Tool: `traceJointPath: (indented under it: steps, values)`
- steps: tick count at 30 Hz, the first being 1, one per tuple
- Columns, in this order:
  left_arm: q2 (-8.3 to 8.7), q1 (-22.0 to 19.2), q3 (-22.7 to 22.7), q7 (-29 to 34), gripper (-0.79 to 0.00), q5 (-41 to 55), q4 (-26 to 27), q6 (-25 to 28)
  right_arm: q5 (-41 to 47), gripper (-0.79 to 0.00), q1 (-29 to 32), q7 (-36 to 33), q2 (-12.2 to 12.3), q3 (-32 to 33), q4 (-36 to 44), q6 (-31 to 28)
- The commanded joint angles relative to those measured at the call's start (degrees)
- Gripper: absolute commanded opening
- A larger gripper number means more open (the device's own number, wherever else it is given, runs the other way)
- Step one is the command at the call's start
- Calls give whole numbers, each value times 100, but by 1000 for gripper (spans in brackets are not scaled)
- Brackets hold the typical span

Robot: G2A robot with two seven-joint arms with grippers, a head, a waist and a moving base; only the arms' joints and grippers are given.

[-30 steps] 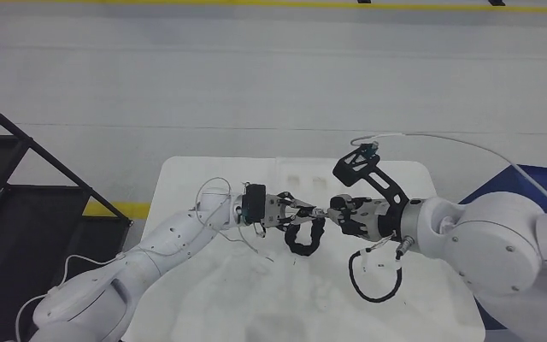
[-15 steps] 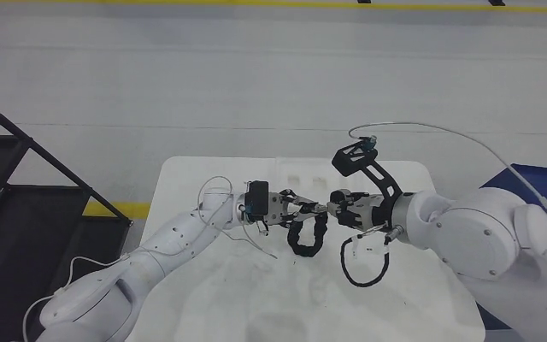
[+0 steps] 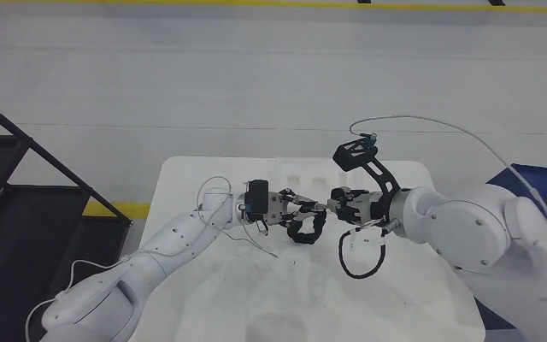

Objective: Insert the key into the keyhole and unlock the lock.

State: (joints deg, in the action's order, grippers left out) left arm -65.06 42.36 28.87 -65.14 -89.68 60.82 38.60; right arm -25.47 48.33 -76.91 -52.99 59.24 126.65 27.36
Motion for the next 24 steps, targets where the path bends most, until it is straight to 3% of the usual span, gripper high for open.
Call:
traceJointPath:
  steps: [1, 24]
  values:
    - [-8, 6, 17, 1, -785, -28, 4, 12, 7, -785, -11, 11, 7, -17, -7, 12]
    - [-64, 58, 230, -3, -785, -386, 45, 49, 15, -785, -214, 113, 112, -310, -99, 114]
